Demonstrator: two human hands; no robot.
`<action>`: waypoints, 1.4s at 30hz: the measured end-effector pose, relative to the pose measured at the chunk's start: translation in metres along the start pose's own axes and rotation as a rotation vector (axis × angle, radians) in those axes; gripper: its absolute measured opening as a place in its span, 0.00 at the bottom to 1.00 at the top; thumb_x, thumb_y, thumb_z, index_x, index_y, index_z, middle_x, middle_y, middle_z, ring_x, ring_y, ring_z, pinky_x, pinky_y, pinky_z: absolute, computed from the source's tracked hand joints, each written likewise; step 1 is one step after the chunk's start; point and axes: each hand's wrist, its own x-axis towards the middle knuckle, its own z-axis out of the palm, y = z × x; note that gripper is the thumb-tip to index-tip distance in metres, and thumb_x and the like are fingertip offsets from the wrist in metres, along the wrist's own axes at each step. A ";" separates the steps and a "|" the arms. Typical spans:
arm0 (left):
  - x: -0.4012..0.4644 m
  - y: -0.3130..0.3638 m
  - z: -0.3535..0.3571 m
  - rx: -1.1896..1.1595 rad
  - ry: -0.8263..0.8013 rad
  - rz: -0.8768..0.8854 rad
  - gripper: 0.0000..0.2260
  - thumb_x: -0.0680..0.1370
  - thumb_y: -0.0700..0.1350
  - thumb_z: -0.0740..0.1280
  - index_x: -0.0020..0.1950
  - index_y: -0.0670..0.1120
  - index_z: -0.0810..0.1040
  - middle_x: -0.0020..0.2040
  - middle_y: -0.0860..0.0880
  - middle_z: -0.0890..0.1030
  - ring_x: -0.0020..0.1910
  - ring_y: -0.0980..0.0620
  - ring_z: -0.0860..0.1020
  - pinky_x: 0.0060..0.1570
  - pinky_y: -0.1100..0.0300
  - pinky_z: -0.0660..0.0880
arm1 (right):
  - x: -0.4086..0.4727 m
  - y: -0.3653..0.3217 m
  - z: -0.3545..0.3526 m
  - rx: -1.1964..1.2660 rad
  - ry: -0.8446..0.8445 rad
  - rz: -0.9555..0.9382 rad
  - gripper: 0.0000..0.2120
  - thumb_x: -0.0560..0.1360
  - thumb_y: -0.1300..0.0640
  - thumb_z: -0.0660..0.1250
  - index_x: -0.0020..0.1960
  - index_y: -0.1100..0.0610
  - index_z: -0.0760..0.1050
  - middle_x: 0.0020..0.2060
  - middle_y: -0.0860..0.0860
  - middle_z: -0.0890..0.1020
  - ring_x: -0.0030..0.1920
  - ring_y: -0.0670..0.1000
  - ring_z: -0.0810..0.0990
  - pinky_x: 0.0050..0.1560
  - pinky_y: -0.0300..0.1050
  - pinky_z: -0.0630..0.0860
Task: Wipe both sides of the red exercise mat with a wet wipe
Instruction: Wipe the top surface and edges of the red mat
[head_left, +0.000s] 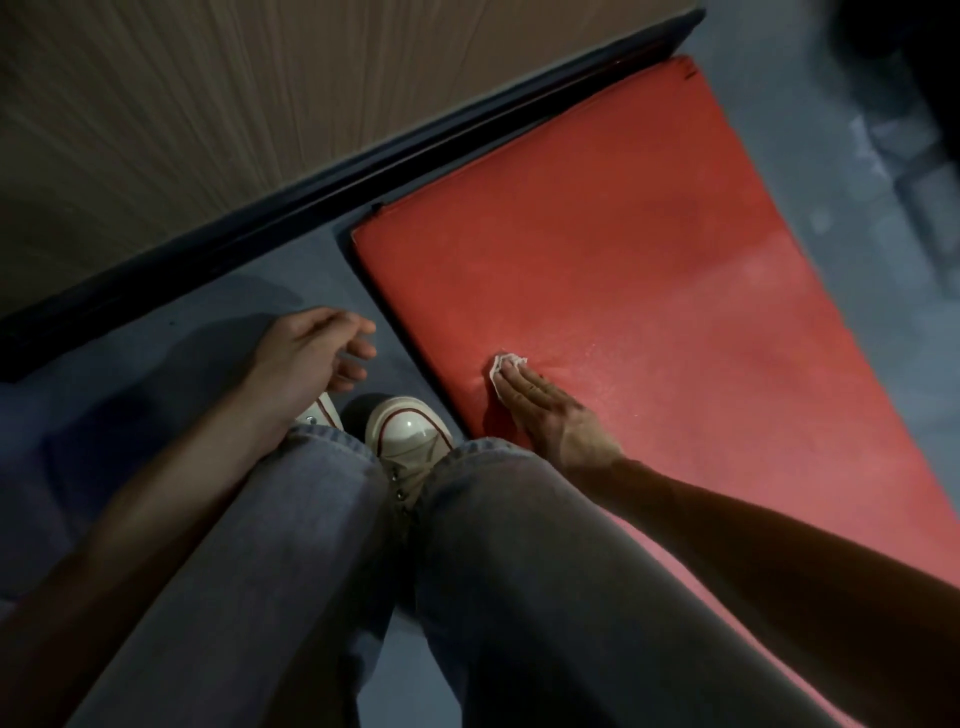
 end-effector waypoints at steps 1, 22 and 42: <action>0.000 0.001 0.001 0.006 -0.011 0.005 0.10 0.85 0.44 0.61 0.50 0.47 0.81 0.43 0.47 0.82 0.36 0.51 0.78 0.36 0.61 0.73 | 0.002 -0.001 -0.006 -0.050 -0.027 -0.007 0.35 0.83 0.55 0.65 0.82 0.52 0.48 0.79 0.46 0.47 0.75 0.34 0.31 0.71 0.27 0.30; 0.020 0.040 0.040 0.938 -0.344 0.310 0.10 0.83 0.56 0.61 0.53 0.56 0.81 0.49 0.58 0.83 0.48 0.60 0.80 0.52 0.56 0.77 | -0.012 -0.015 0.030 -0.096 0.070 0.094 0.35 0.85 0.40 0.46 0.82 0.59 0.37 0.81 0.54 0.38 0.81 0.54 0.36 0.80 0.59 0.46; 0.068 0.009 0.118 1.345 -0.383 0.829 0.29 0.82 0.61 0.53 0.76 0.47 0.73 0.80 0.53 0.64 0.79 0.51 0.62 0.72 0.41 0.68 | -0.023 0.091 0.031 -0.033 0.336 -0.121 0.25 0.85 0.58 0.47 0.82 0.59 0.53 0.81 0.54 0.54 0.81 0.51 0.51 0.80 0.51 0.52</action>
